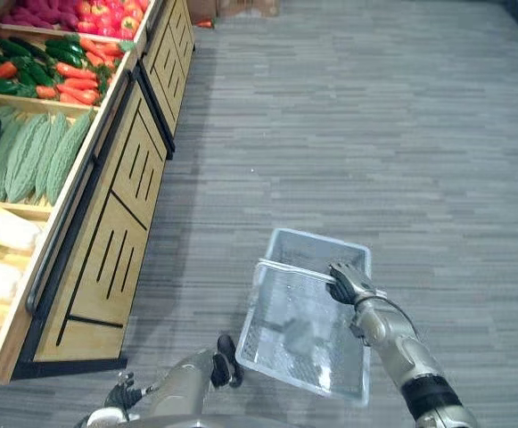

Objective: Pick vegetable in the basket

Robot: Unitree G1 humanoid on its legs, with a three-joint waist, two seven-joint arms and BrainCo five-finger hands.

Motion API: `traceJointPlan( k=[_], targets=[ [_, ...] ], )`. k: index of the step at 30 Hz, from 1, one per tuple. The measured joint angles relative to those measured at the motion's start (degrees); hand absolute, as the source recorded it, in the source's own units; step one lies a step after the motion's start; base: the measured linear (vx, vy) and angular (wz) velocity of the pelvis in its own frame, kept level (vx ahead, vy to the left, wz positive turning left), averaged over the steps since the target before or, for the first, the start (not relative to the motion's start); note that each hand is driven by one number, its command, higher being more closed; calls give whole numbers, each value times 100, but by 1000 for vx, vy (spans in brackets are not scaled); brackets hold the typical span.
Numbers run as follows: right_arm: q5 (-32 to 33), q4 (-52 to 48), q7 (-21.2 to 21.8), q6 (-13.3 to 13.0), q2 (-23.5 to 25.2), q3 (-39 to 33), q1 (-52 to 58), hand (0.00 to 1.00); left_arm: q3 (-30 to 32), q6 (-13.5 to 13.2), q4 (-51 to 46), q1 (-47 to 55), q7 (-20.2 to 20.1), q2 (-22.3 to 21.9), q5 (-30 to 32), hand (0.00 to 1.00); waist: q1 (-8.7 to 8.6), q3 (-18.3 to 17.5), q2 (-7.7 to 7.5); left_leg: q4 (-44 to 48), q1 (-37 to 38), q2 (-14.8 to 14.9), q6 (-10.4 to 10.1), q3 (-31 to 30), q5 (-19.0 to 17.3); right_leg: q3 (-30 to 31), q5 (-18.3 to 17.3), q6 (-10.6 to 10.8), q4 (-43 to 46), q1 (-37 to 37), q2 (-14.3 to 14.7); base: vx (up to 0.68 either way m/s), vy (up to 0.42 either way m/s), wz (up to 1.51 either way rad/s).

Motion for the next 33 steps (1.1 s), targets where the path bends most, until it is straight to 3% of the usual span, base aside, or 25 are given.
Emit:
traceJointPlan(
  k=[1,2,3,4,5,6,8,10,12,14,15,16,17,18,20,21,23,24,25,27,29,33],
  targets=[
    [-9,83,6,7,175,52,122,100,-41,8,4,102,11,65,-1,0,-51,-99,-261,-350,276,-277,10,-7,-1,313,374,377,1129,-519,-299,279,136,57],
    [-18,173,27,9,358,96,274,100,-71,29,5,161,14,159,-1,0,-106,-97,-397,-587,614,-487,48,-208,-28,742,1268,610,2140,-905,-380,440,162,68],
    [-18,221,29,7,446,95,343,100,-135,48,0,169,12,214,-1,0,-126,-111,-438,-666,734,-555,64,-325,-54,990,1460,617,2699,-1171,-345,417,74,92],
    [-14,318,30,14,530,95,401,100,-285,104,-4,106,15,274,-2,0,-170,-106,-480,-691,950,-652,111,-578,-110,1273,1246,589,3764,-1701,-203,510,63,111],
    [-13,367,29,76,527,60,446,100,-367,126,-57,32,22,254,-8,0,-257,-82,-413,-752,1237,-735,168,-903,-178,1289,611,445,4399,-2070,-123,443,40,122],
    [-19,381,19,119,521,20,476,100,-422,130,-126,11,25,238,-17,0,-296,-70,-369,-793,1395,-770,203,-1068,-206,1226,340,273,4539,-2213,-99,452,22,145],
    [-78,339,-22,187,357,-282,518,100,-726,122,-360,-235,56,240,-69,0,-473,-23,-198,-963,1927,-862,220,-1889,-277,791,-556,-508,4183,-2679,-90,490,-48,200],
    [-68,459,-18,262,327,-575,597,100,-895,92,-590,-456,97,223,-70,0,-595,-15,-179,-931,2152,-842,127,-2555,-349,597,-795,-712,2851,-2810,-99,412,-146,198],
    [-30,535,-19,313,353,-768,758,100,-1063,58,-756,-679,134,208,-69,0,-613,-14,-175,-655,2177,-697,-128,-3213,-547,1095,-695,-592,640,-2833,6,414,-280,182],
    [-23,536,-18,329,363,-885,824,100,-1074,10,-779,-743,135,205,-69,0,-614,-12,-172,-503,2176,-599,-289,-3514,-725,1465,-599,-483,-124,-2838,5,432,-389,140],
    [-25,551,-15,342,383,-939,872,100,-1117,-34,-770,-742,140,222,-69,0,-567,-19,-244,-312,2173,-506,-527,-3804,-972,1727,-493,-308,-725,-2793,-48,424,-452,130],
    [-27,551,-13,342,402,-942,908,100,-1115,-36,-757,-671,139,282,-69,0,-556,-49,-316,-207,2192,-475,-653,-3948,-1136,1756,-393,-195,-795,-2765,-133,334,-409,131],
    [-30,567,-13,343,399,-994,933,100,-1111,-33,-687,-653,140,322,-69,0,-571,-52,-293,-146,2211,-388,-751,-4067,-1240,1698,-54,67,-601,-2754,-123,395,-529,124],
    [-37,682,10,354,387,-1192,930,100,-1118,-28,-463,-590,133,171,-67,0,-557,-62,-82,-50,2249,-139,-830,-4218,-1219,1394,-180,-28,-100,-2753,3,404,-510,101],
    [-49,846,36,420,393,-1251,825,100,-949,-29,-299,-407,142,-18,-80,0,-529,-97,107,219,2079,97,-1043,-4230,-794,957,-506,-262,339,-2685,52,406,-510,81],
    [-52,877,37,423,392,-1264,822,100,-900,-30,-276,-399,150,-30,-80,0,-531,-103,123,290,2032,118,-1064,-4227,-735,892,-538,-301,349,-2656,59,318,-427,81],
    [-51,976,39,446,396,-1273,857,100,-638,12,-63,-429,176,-62,-152,0,-537,-88,164,871,1555,278,-1364,-3975,23,338,-619,-452,9,-2176,104,257,-341,88],
    [-52,977,39,455,397,-1273,891,100,-588,13,-39,-425,178,-65,-234,0,-534,-86,162,986,1450,337,-1434,-3795,232,226,-605,-489,-135,-2041,123,247,-344,78],
    [-52,977,38,460,392,-1272,950,100,-489,18,19,-420,180,-65,-296,0,-487,-79,150,1167,1331,514,-1402,-3245,541,9,-554,-570,-439,-1758,146,240,-333,68],
    [-43,977,37,468,381,-1276,1025,100,-384,35,73,-406,168,-66,-295,0,-475,-79,149,1259,1179,791,-1281,-2170,564,-316,-514,-625,-791,-1428,147,201,-253,74],
    [-20,979,40,497,398,-1272,1100,100,-247,91,64,-356,138,-75,-293,0,-524,-73,149,992,1071,1058,-982,-702,714,-824,-513,-624,-1002,-1188,154,99,-60,99],
    [3,975,39,489,400,-1286,1133,100,-41,151,66,-360,131,-93,-253,0,-608,-76,172,54,1066,972,-1081,91,792,-1600,-358,-547,-1389,-1098,140,44,50,109]
  ],
)
